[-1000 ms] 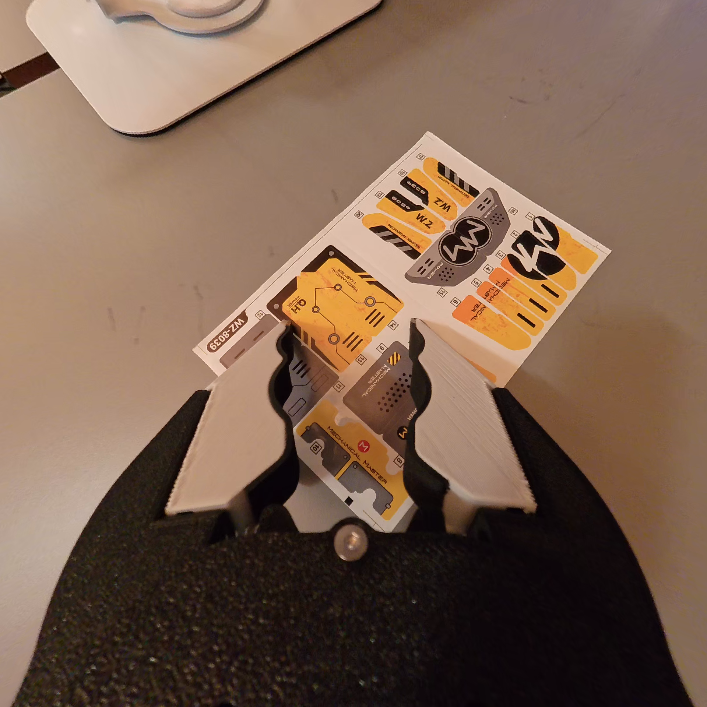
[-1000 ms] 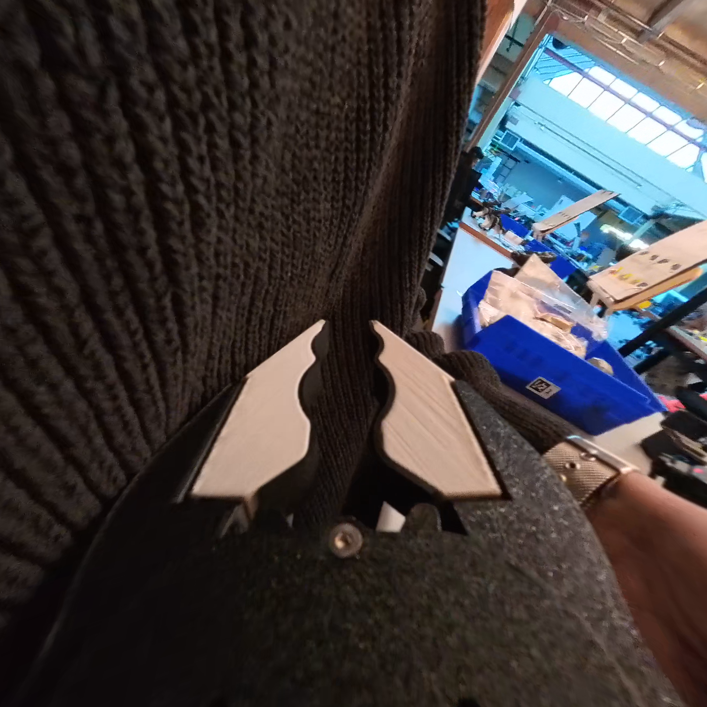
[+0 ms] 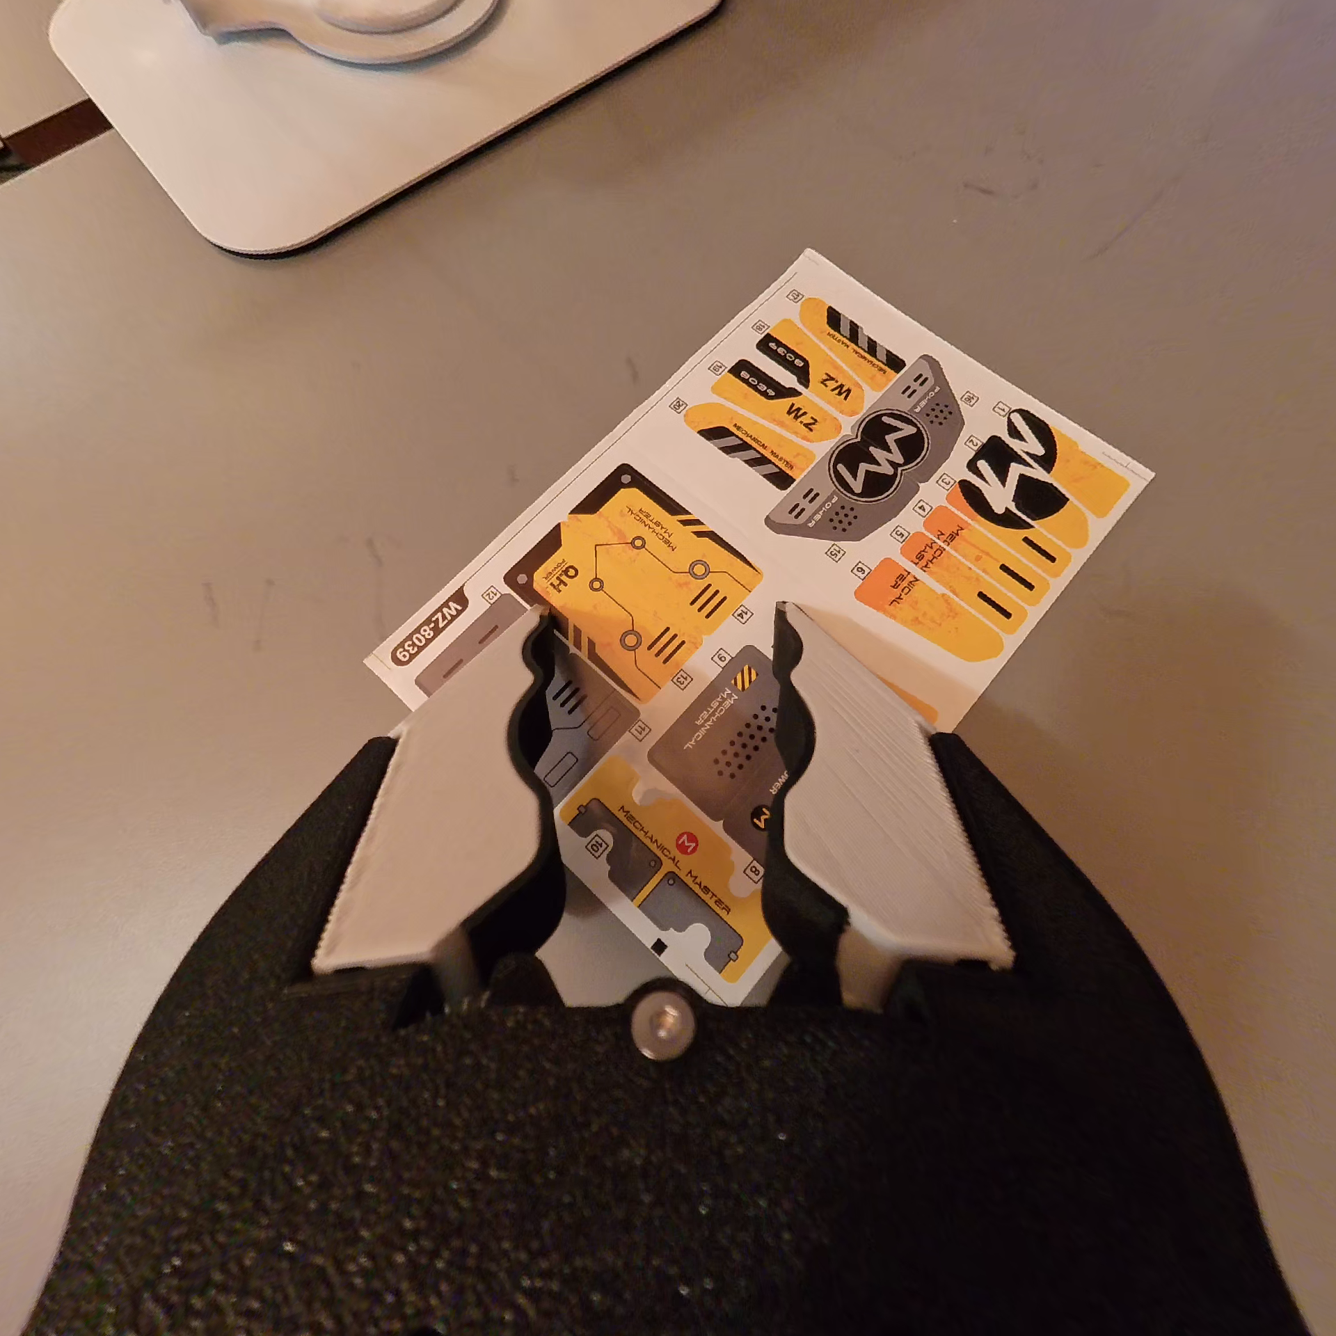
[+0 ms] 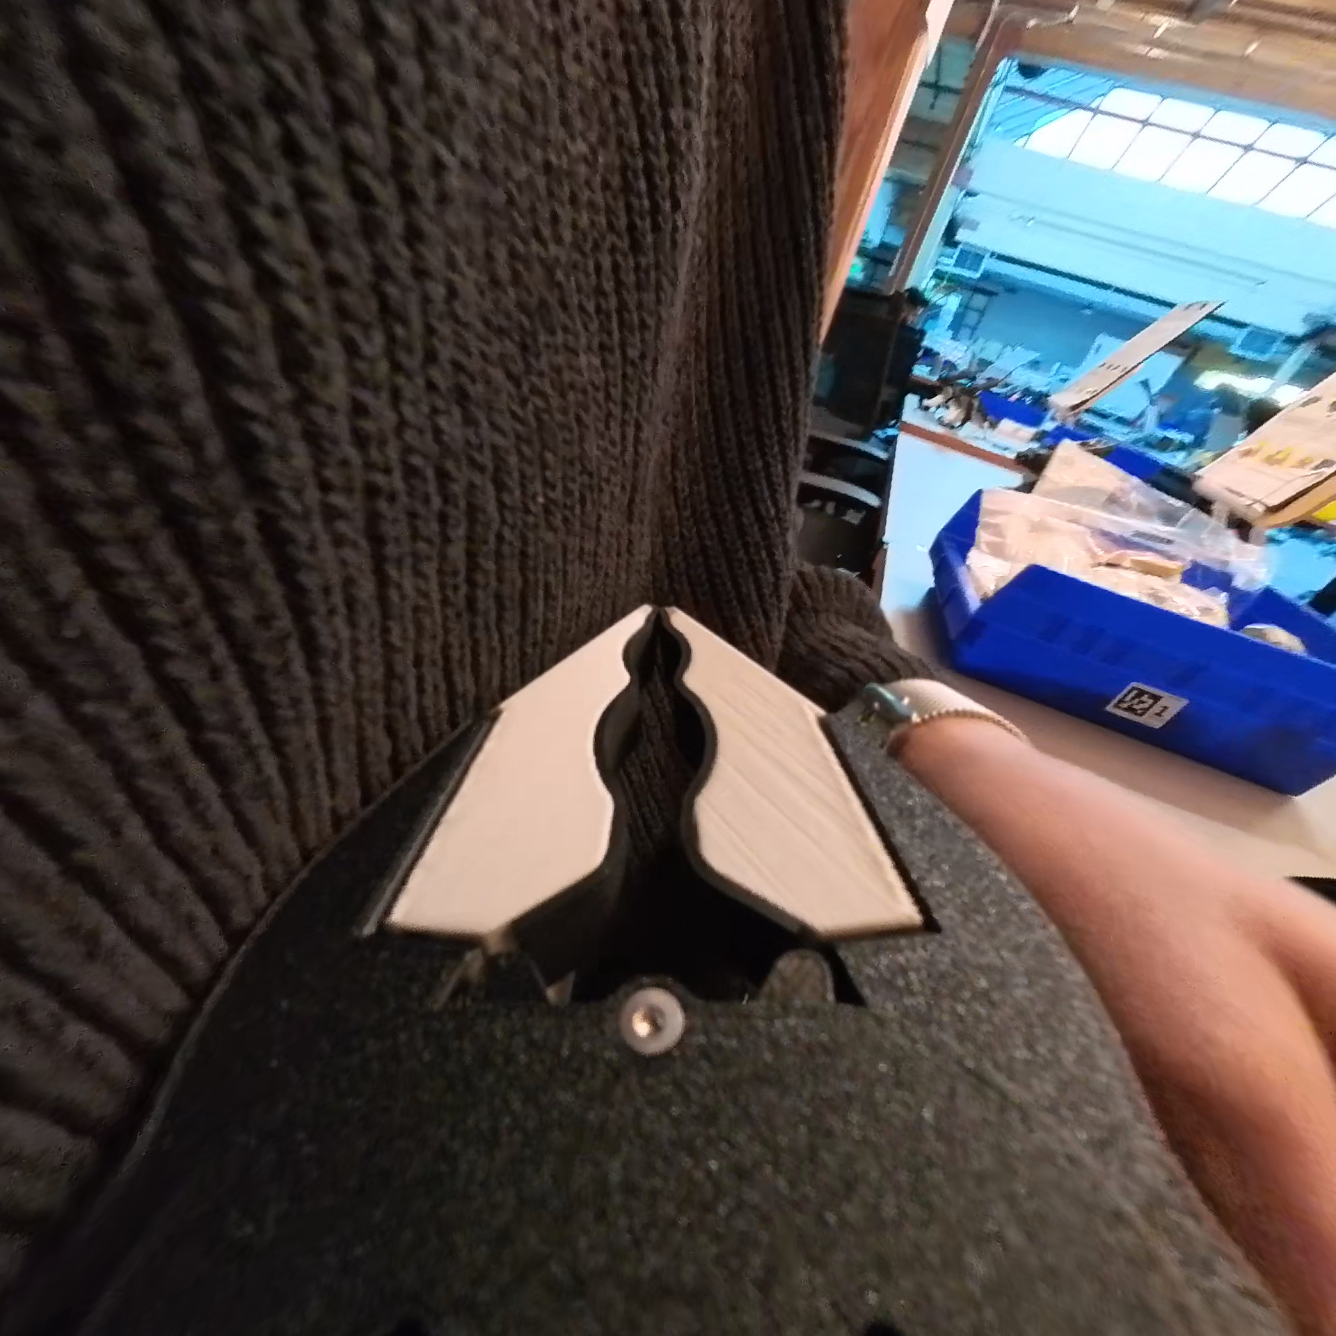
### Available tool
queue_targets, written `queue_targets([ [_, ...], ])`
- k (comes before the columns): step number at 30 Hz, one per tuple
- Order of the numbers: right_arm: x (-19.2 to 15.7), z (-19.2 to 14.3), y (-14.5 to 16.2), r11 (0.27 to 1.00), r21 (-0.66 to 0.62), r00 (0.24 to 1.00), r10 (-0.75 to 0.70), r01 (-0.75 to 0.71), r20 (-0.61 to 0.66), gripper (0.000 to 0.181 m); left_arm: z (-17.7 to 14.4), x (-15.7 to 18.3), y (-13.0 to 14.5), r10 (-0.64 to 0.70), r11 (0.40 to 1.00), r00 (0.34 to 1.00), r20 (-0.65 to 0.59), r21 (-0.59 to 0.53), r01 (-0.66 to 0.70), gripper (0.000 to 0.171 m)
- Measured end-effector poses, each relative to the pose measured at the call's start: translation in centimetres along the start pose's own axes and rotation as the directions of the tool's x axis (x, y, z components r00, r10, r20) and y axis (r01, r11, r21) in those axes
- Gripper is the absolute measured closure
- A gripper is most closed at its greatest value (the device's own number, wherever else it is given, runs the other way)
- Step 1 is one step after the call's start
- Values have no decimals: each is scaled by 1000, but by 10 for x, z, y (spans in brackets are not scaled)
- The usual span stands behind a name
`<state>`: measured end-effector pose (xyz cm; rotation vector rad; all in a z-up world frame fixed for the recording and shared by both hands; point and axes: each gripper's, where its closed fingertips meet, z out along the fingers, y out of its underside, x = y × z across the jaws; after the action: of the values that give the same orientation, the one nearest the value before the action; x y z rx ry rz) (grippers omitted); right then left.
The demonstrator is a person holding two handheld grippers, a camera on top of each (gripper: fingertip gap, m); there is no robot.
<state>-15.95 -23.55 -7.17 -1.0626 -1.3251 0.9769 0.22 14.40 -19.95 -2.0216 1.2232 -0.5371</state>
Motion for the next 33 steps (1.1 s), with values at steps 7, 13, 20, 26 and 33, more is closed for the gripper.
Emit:
queue_targets([
  [7, -2, -1, 12, 996, -53, 997, -69, 71, 27, 178, 0, 0, 0, 0, 1000, 1000, 0, 0, 0, 111],
  [13, -4, -2, 25, 985, -100, 990, -135, 138, 41, 179, 0, 0, 0, 0, 1000, 1000, 0, 0, 0, 111],
  [20, 4, -1, 30, 956, -141, 966, -260, 257, -3, 178, 0, 0, 0, 0, 1000, 1000, 0, 0, 0, 111],
  [26, 5, 2, 18, 942, -121, 946, -321, 313, -50, 179, 0, 0, 0, 0, 1000, 1000, 0, 0, 0, 111],
  [33, 11, -8, -5, 958, -52, 955, -285, 281, -84, 179, 0, 0, 0, 0, 1000, 1000, 0, 0, 0, 111],
])
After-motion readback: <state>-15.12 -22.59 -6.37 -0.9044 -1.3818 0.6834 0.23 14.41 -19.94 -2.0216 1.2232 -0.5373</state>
